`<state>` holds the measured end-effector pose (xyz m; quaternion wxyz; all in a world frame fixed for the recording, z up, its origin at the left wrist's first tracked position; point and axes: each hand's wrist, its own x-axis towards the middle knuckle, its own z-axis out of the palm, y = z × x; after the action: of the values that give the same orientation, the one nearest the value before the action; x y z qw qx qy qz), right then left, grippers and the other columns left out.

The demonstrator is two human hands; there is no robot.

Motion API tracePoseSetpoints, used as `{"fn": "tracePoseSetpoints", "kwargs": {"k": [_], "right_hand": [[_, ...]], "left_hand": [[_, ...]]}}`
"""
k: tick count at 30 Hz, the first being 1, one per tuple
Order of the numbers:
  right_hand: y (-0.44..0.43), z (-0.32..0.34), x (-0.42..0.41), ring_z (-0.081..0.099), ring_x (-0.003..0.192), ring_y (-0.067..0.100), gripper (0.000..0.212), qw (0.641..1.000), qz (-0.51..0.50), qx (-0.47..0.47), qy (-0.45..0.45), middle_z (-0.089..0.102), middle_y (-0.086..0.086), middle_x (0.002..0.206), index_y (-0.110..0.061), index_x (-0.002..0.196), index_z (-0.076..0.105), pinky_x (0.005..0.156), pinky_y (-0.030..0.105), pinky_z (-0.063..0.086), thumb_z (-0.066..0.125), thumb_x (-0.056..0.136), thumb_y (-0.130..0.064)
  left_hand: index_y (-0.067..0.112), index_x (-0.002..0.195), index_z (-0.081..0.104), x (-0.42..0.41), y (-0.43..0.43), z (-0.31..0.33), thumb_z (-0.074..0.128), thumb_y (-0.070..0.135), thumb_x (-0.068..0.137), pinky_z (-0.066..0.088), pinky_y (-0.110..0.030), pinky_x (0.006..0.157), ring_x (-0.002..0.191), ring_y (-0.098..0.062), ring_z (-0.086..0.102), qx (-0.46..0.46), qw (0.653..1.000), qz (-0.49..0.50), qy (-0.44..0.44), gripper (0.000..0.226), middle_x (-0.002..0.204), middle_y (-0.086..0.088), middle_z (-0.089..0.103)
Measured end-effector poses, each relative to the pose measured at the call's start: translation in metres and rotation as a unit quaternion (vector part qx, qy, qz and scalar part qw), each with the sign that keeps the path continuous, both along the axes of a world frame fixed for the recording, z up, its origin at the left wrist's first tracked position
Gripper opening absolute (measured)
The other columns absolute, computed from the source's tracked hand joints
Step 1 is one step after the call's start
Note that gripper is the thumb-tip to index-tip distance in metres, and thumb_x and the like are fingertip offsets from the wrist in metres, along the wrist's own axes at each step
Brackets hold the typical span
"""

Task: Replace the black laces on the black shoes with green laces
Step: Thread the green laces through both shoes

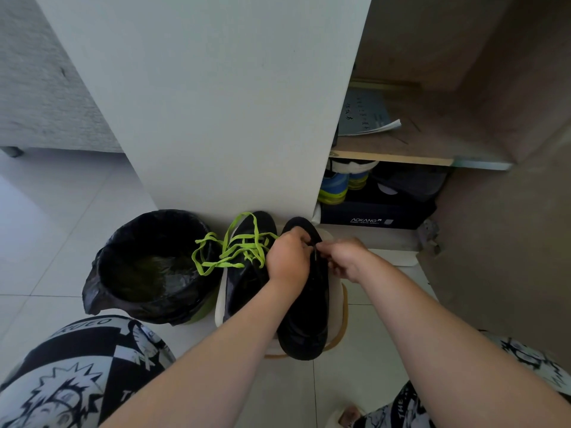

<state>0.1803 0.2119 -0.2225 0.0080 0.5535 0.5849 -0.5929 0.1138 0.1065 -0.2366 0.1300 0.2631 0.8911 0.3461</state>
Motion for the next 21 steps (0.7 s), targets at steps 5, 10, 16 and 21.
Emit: {"fn": "tracePoseSetpoints", "kwargs": {"k": [5,10,16,21], "right_hand": [[-0.007,0.009,-0.004,0.049,0.056,0.02,0.013,0.999,0.035,0.022,0.003,0.054,0.009,0.068,-0.008,0.088,0.065,0.044,0.023,0.043,0.054,0.096,-0.006],[-0.008,0.011,-0.004,0.054,0.062,0.027,0.02,0.999,-0.03,0.033,0.006,0.057,0.016,0.078,-0.001,0.097,0.06,0.048,0.033,0.051,0.039,0.1,-0.001],[0.001,0.006,-0.01,0.07,0.078,0.032,0.028,0.969,-0.227,0.03,0.091,0.07,0.015,0.089,-0.002,0.113,0.055,0.08,0.048,0.06,0.037,0.106,-0.022],[0.009,0.021,-0.009,0.039,0.056,0.018,0.021,0.926,-0.297,-0.03,0.233,0.044,0.007,0.074,-0.019,0.103,0.044,0.058,0.034,0.051,0.026,0.105,-0.009]], "left_hand": [[0.026,0.12,0.059,-0.008,0.005,0.008,0.051,0.043,0.079,0.037,-0.037,0.092,0.117,-0.026,0.046,-0.069,0.985,-0.077,0.137,0.046,0.12,0.001,0.059],[0.039,0.126,0.061,-0.021,0.001,0.008,0.054,0.061,0.078,0.029,-0.04,0.107,0.126,-0.018,0.046,-0.135,0.966,-0.168,0.146,0.053,0.132,0.009,0.057],[0.04,0.129,0.058,-0.019,-0.003,0.014,0.054,0.062,0.08,0.014,-0.048,0.118,0.131,-0.017,0.044,-0.157,0.96,-0.182,0.145,0.054,0.137,0.011,0.055],[0.04,0.131,0.056,-0.021,-0.003,0.022,0.054,0.061,0.079,0.01,-0.051,0.12,0.133,-0.017,0.044,-0.185,0.952,-0.197,0.144,0.056,0.139,0.009,0.053]]}}
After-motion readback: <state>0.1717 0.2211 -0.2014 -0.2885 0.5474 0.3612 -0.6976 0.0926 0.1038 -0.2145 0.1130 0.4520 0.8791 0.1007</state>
